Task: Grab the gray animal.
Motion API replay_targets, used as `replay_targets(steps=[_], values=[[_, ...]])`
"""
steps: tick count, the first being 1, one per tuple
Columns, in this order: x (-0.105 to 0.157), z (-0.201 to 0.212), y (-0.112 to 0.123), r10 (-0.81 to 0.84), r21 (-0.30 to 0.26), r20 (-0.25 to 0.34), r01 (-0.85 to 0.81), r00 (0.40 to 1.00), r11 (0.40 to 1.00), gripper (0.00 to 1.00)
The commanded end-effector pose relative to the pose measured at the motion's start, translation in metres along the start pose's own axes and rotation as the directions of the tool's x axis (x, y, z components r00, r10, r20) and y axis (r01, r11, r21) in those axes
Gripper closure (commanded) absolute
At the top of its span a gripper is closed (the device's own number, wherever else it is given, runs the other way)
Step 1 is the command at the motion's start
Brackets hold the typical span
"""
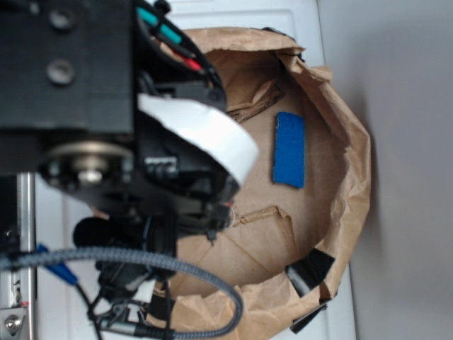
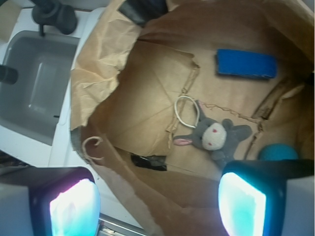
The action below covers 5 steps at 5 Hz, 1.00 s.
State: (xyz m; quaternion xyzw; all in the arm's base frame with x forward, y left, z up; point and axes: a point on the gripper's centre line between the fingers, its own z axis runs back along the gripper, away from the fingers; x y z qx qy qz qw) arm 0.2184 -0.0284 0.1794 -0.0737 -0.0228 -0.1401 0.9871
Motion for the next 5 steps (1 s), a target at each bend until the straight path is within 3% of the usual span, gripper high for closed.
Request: replay_targets(steps=[1, 4, 5], values=[[0.003, 0.007, -0.005, -0.019, 0.078, 0.07, 0.013, 0.997, 0.997, 0.0], [0.003, 0.007, -0.005, -0.019, 0.078, 0.07, 0.013, 0.997, 0.997, 0.0], [0.014, -0.017, 0.018, -0.141, 0.094, 0.038, 0.137, 0.989, 0.986, 0.0]])
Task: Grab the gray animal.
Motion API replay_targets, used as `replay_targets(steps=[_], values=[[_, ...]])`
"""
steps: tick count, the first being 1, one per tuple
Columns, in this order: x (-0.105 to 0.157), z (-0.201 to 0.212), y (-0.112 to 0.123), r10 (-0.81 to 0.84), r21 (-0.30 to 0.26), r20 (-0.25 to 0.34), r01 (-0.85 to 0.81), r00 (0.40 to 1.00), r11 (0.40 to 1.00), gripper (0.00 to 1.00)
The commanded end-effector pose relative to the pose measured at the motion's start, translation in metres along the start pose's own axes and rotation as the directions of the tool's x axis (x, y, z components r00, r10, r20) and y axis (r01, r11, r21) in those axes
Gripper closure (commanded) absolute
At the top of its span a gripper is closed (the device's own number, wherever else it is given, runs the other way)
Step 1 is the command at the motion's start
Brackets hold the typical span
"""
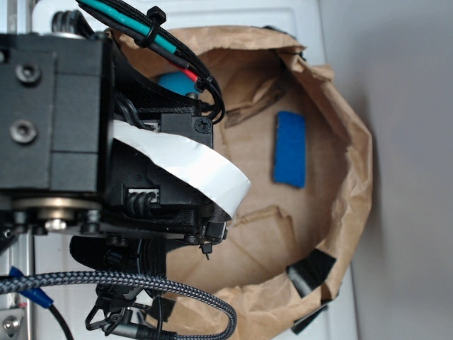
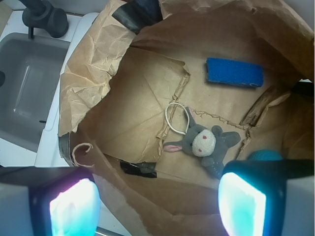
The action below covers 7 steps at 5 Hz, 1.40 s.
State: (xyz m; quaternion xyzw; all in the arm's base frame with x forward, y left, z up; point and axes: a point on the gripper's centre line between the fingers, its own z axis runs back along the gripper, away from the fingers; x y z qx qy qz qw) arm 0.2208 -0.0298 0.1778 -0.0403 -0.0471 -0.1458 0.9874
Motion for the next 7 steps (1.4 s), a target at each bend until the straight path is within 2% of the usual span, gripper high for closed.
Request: replay_targets(steps=[1, 2, 3, 4, 5, 7], values=[[0.02, -0.031, 0.029, -0.135, 0.018, -0.022, 0.136, 0.991, 0.991, 0.0], [0.041, -0.048, 0.058, -0.122, 0.031, -0.029, 0.123, 0.992, 0.992, 0.0], [0.042, -0.066, 0.062, -0.197, 0.076, -0.016, 0.198, 0.98, 0.977, 0.0], [0.052, -0.088, 0.076, -0.226, 0.091, -0.028, 0.228, 0.974, 0.969, 0.0], [0.047, -0.089, 0.074, -0.313, 0.072, 0.002, 0.312, 0.95, 0.947, 0.0], [0.038, -0.093, 0.071, -0.404, 0.046, 0.004, 0.403, 0.915, 0.914, 0.0]])
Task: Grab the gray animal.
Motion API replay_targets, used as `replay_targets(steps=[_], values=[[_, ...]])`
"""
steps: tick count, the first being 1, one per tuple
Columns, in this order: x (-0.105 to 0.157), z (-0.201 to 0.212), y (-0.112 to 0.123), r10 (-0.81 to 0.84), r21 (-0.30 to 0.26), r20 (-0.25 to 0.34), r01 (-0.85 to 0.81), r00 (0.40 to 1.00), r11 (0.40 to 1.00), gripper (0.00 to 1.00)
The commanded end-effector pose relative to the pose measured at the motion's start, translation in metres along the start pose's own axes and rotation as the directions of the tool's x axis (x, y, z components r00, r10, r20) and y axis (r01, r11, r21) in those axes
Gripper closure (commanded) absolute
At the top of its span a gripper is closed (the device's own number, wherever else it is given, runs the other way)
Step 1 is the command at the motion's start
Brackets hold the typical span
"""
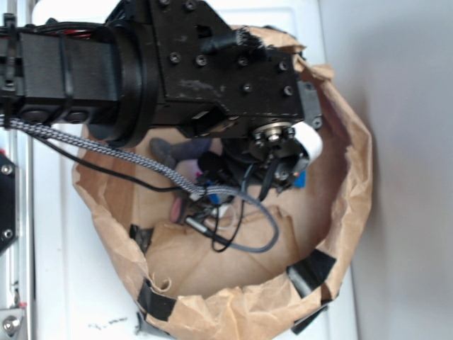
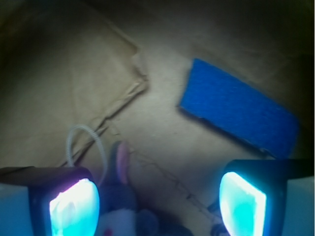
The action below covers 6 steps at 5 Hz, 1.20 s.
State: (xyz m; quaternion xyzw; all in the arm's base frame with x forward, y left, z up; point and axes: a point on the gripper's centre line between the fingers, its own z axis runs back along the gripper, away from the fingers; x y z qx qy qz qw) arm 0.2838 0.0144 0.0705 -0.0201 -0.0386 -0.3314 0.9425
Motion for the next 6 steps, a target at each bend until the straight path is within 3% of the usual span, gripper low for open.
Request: replay_targets(steps=[1, 3, 5, 6], values=[[0.001, 0.013, 0.006, -0.039, 0.023, 0.034, 0.038, 0.999, 0.999, 0.0], [-0.009, 0.009, -0.007, -0.1, 0.007, -0.018, 0.101, 0.995, 0.995, 0.0], [-0.034, 0.003, -0.013, -0.158, 0.019, -0.157, 0.163, 0.975, 0.986, 0.0], [-0.028, -0.018, -0.016, -0.139, 0.043, -0.184, 0.149, 0.973, 0.988, 0.0]])
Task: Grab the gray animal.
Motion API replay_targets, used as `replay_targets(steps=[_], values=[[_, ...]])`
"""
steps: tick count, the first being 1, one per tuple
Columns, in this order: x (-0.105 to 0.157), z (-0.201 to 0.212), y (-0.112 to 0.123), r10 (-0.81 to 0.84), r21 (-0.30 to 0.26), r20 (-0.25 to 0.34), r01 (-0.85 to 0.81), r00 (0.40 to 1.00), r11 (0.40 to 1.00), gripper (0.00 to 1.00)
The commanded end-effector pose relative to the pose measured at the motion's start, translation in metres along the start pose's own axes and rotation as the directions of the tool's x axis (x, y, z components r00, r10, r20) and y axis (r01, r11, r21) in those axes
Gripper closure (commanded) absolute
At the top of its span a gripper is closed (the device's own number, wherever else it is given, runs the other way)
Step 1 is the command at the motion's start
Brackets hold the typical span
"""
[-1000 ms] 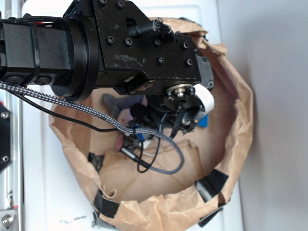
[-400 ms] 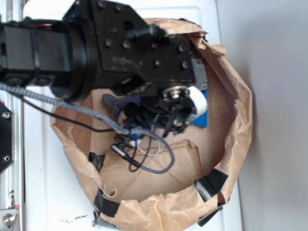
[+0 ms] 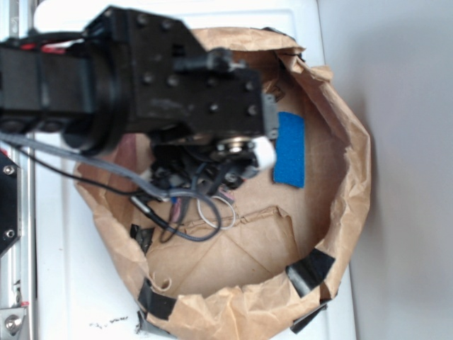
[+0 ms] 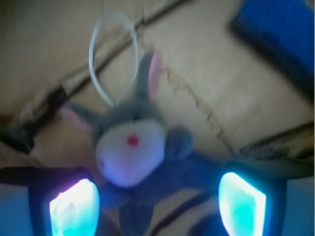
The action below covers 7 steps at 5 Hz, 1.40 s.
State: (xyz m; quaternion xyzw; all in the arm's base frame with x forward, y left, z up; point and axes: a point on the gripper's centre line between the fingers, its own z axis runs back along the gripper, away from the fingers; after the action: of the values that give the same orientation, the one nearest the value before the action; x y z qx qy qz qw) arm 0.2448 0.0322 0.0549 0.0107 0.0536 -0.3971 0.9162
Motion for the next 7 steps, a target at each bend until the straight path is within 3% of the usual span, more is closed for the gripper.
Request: replay_targets(steps=[1, 2, 3, 4, 5, 6, 7], values=[[0.019, -0.023, -0.012, 0.028, 0.081, 0.018, -0.029, 0.999, 0.996, 0.0], [0.032, -0.043, -0.015, 0.041, 0.111, -0.016, -0.039, 0.999, 0.993, 0.0], [0.039, -0.049, -0.014, 0.064, 0.124, -0.018, -0.061, 0.998, 0.99, 1.0], [0.043, -0.048, -0.006, 0.065, 0.138, -0.003, -0.064, 0.998, 0.988, 1.0], [0.045, -0.026, 0.003, 0.075, 0.118, 0.048, -0.08, 0.996, 0.99, 1.0], [0.047, 0.025, 0.007, 0.146, 0.03, 0.149, -0.152, 0.978, 0.988, 1.0], [0.055, 0.077, -0.005, 0.197, -0.035, 0.23, -0.194, 0.953, 0.98, 1.0]])
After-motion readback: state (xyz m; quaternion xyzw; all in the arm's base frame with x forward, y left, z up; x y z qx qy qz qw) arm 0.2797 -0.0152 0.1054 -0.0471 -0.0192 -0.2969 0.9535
